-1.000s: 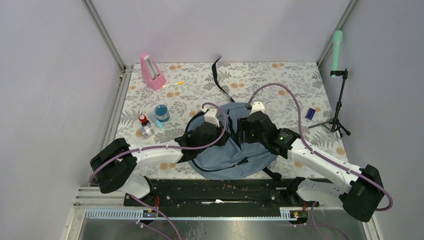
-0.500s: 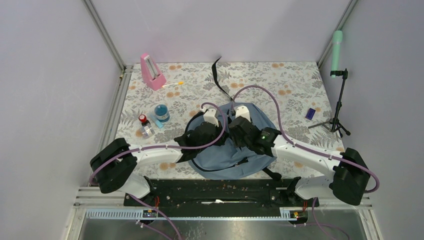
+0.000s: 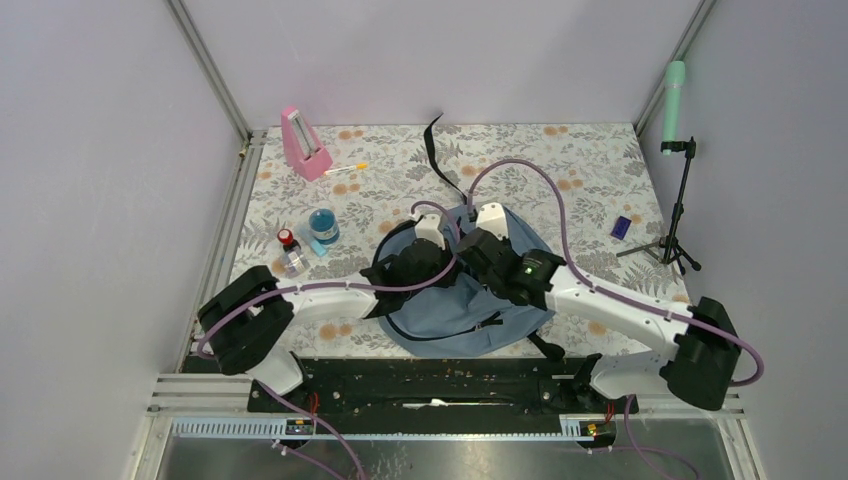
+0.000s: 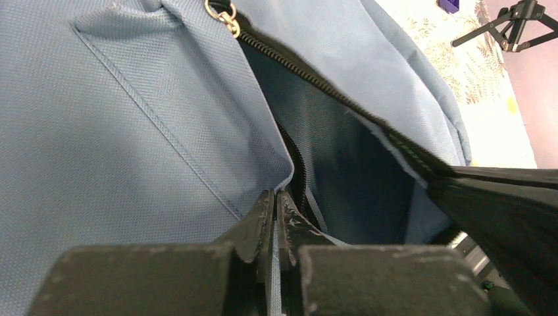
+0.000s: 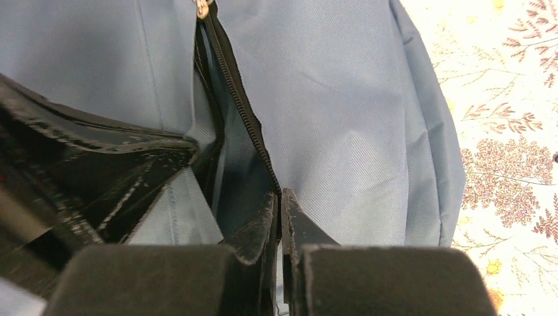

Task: Pack the student bag
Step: Adjust the student bag at the center of the board.

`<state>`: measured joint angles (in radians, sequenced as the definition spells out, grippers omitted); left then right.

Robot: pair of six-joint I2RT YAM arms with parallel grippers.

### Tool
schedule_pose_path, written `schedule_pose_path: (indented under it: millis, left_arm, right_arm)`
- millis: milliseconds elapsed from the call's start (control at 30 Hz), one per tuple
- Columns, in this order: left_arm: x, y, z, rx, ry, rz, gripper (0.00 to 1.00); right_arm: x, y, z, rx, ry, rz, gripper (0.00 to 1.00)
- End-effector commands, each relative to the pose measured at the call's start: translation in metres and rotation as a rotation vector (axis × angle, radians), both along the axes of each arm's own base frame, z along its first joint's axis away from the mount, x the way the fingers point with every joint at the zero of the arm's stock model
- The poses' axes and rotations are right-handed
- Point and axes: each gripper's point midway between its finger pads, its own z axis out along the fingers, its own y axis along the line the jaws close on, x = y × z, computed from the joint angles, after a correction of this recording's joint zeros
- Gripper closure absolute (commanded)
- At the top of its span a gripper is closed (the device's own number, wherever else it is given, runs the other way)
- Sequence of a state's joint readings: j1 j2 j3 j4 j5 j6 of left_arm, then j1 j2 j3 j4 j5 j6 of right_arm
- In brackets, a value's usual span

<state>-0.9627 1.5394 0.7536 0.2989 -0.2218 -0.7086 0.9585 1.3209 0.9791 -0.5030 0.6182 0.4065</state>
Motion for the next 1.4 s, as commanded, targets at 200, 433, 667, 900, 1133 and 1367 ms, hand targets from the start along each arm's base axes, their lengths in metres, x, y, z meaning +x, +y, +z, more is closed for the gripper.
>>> schedule_pose_path:
  millis: [200,433,667,900,1133,1367]
  left_arm:
    - [0.011,-0.003,-0.031,0.085,0.062,0.045,0.98]
    - [0.009,-0.002,-0.037,0.085,0.081,0.041,0.86]
    - [0.005,-0.004,0.017,-0.022,-0.011,-0.001,0.50]
    - [0.011,0.022,0.060,-0.020,-0.120,0.061,0.23]
    - [0.041,0.060,0.094,0.048,-0.197,0.073,0.10]
    - [0.118,0.137,0.102,0.229,-0.175,0.058,0.06]
  right_arm:
    - [-0.002,-0.009,0.042,0.322,-0.178,-0.123,1.00]
    - [-0.005,-0.008,0.040,0.371,-0.181,-0.126,1.00]
    - [-0.006,-0.010,0.043,0.382,-0.191,-0.125,1.00]
    - [-0.007,-0.010,0.043,0.395,-0.189,-0.128,1.00]
    - [-0.008,-0.010,0.045,0.403,-0.190,-0.122,1.00]
    - [-0.009,-0.009,0.046,0.403,-0.189,-0.108,1.00]
